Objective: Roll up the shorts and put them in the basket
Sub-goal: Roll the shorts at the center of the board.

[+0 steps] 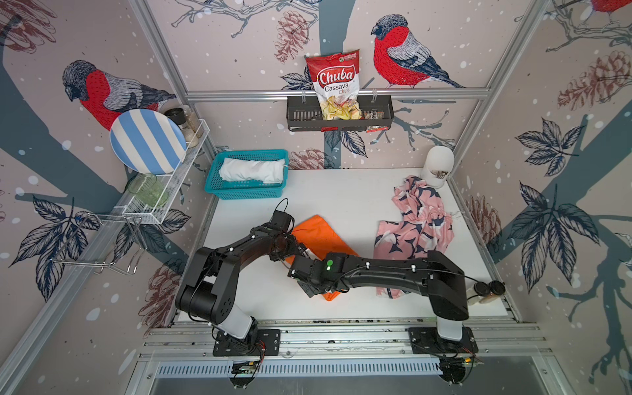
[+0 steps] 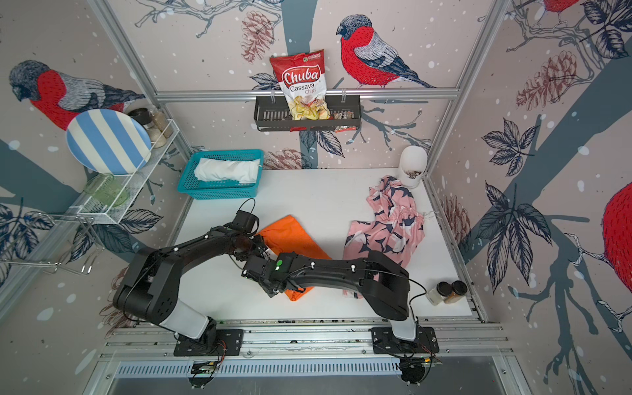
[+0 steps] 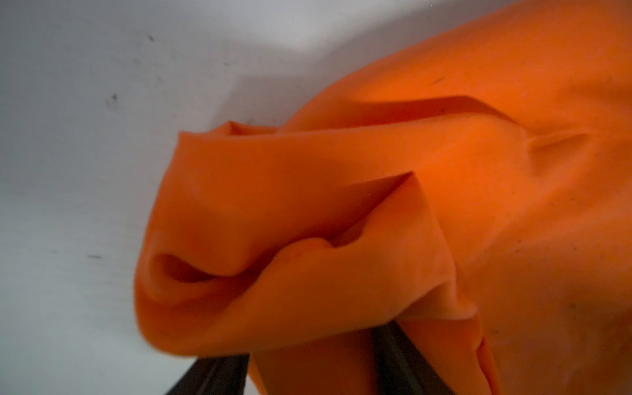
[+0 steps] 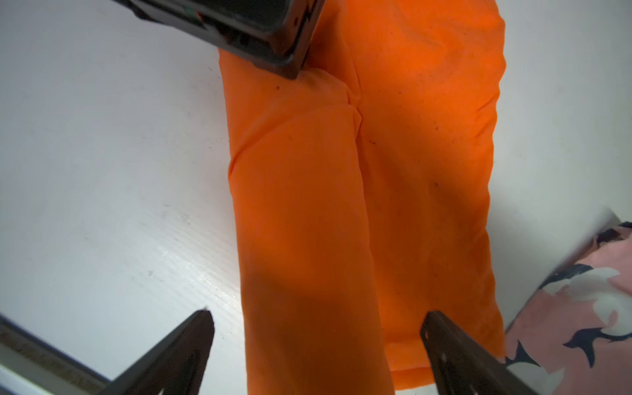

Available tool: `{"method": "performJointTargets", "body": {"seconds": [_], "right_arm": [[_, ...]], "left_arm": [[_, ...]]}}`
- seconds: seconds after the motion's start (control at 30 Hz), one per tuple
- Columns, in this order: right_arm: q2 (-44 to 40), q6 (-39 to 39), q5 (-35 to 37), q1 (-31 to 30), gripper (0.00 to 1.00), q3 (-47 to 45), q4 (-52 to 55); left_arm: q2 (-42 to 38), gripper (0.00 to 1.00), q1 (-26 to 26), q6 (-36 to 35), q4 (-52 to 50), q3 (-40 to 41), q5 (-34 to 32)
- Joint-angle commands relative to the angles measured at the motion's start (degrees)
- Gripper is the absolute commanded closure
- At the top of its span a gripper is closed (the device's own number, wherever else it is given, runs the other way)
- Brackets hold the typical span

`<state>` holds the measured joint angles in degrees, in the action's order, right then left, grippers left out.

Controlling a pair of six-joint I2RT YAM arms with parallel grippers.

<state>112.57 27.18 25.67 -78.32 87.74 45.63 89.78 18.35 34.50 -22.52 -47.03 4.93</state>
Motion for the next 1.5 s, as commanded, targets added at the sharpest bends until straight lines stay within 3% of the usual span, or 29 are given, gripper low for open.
{"method": "performJointTargets", "body": {"seconds": [0.0, 0.1, 0.17, 0.33, 0.4, 0.5, 0.63, 0.77, 0.87, 1.03, 1.17, 1.23, 1.47], "right_arm": [[4.9, 0.1, 3.9, -1.3, 0.00, 2.9, 5.9], [9.6, 0.2, 4.5, -2.3, 0.01, 4.0, 6.3], [12.2, 0.7, 5.7, -2.7, 0.07, 4.5, 6.8], [12.8, 1.0, 5.8, -2.6, 0.47, 3.5, 5.7], [11.2, 0.6, 3.5, -2.4, 0.57, 2.8, 4.2], [7.3, -0.9, -5.0, -1.0, 0.65, 0.1, -0.8], [-0.4, -1.1, -24.9, 3.4, 0.67, -7.5, -12.9], [-7.3, 3.5, -47.4, 10.4, 0.70, -19.1, -30.3], [-10.1, 8.4, -58.8, 15.0, 0.70, -26.5, -42.2], [-11.9, 17.7, -69.7, 22.6, 0.72, -38.0, -59.9], [-12.6, 21.3, -72.8, 27.5, 0.73, -45.0, -67.8], [-12.2, 20.7, -72.8, 29.0, 0.73, -46.8, -67.9], [-11.1, 20.0, -71.2, 29.5, 0.73, -49.7, -68.4]], "left_arm": [[0.4, 0.40, 0.0, -0.6, -0.3, 0.2, 0.8], [0.4, 0.39, 0.0, -0.8, -0.5, 0.2, 0.7], [0.4, 0.39, 0.0, -0.9, -0.6, 0.1, 0.7], [0.0, 0.29, -0.1, -1.3, -1.6, -0.3, 0.2], [-1.1, 0.27, -0.3, -1.6, -3.1, -1.3, -0.6], [-4.6, 0.25, -0.7, -1.7, -6.5, -3.5, -2.2], [-11.4, 0.23, -1.1, -0.8, -10.5, -6.0, -1.4], [-16.9, 0.22, -1.1, 0.5, -12.3, -6.4, 1.5], [-18.6, 0.22, -1.0, 1.3, -13.3, -6.5, 3.5], [-18.2, 0.23, 0.1, 3.1, -11.0, -5.3, 5.5], [-14.5, 0.24, 3.0, 4.2, -8.5, -6.2, 5.0], [-11.4, 0.30, 4.7, 4.6, -7.2, -7.4, 4.7], [-1.3, 0.76, 6.6, 3.3, -5.4, -11.7, 1.9]]}}
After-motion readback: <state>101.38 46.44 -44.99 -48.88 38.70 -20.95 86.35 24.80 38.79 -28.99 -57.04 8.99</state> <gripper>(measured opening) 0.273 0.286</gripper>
